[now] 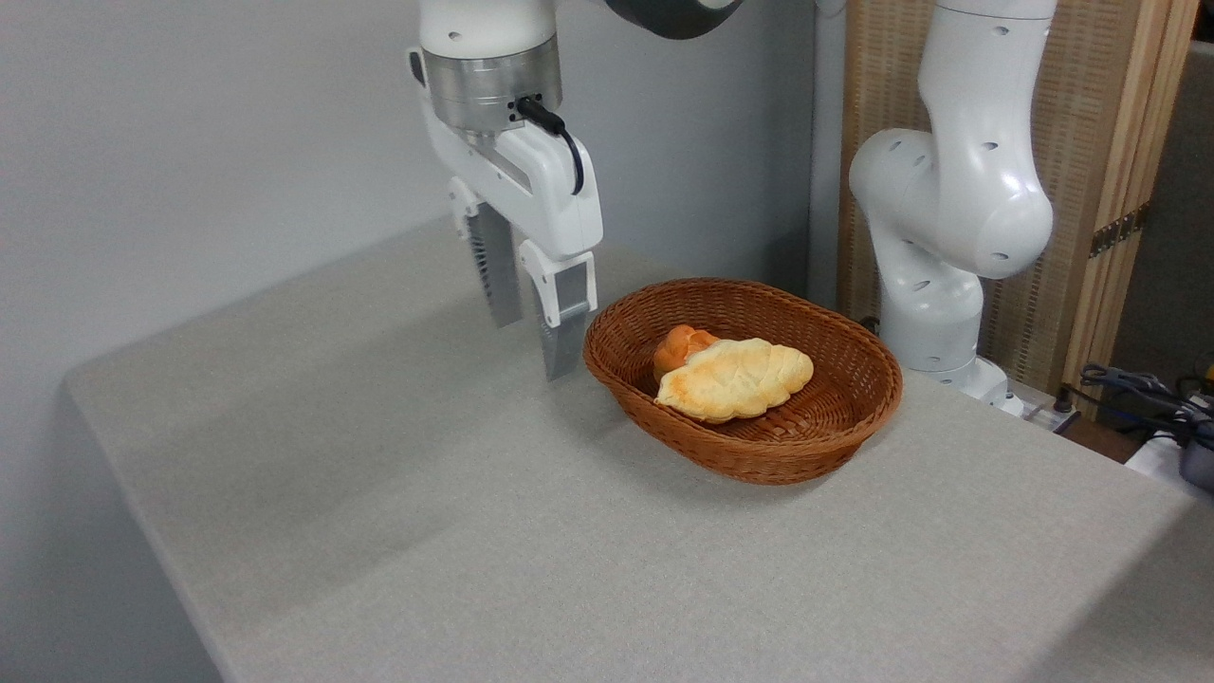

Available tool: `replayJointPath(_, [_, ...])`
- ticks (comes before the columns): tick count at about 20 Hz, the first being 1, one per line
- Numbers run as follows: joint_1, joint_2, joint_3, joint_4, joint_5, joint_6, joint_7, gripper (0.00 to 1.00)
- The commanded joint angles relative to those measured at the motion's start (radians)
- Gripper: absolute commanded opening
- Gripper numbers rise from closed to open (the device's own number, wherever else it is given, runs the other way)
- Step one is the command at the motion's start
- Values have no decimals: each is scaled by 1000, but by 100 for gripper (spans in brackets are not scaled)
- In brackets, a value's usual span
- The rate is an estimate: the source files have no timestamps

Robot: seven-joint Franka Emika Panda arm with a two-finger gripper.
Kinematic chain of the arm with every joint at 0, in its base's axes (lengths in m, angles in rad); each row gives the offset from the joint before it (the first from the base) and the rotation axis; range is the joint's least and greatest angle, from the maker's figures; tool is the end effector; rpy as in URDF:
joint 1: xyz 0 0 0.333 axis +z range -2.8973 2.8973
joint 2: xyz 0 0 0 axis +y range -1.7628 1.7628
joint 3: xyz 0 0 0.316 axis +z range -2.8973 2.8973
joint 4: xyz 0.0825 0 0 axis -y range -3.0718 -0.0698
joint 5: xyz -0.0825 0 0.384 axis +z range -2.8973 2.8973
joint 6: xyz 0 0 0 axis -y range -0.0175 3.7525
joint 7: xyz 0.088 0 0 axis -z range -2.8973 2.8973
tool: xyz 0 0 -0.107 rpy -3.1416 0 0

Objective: Put bread into the basket

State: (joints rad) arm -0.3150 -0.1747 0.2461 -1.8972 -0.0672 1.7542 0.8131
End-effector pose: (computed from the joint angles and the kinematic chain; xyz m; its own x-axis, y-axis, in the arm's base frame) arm 0.5100 -0.0327 0.5755 0.6411 -0.7614 0.0964 -0.7672 -0.6389 0.0560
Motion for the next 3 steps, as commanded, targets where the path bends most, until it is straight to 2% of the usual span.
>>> replayJointPath(1, [10,21,5,13,27,77,-110,100])
replayJointPath(3, [16,21,5,12,29,91,-120,100])
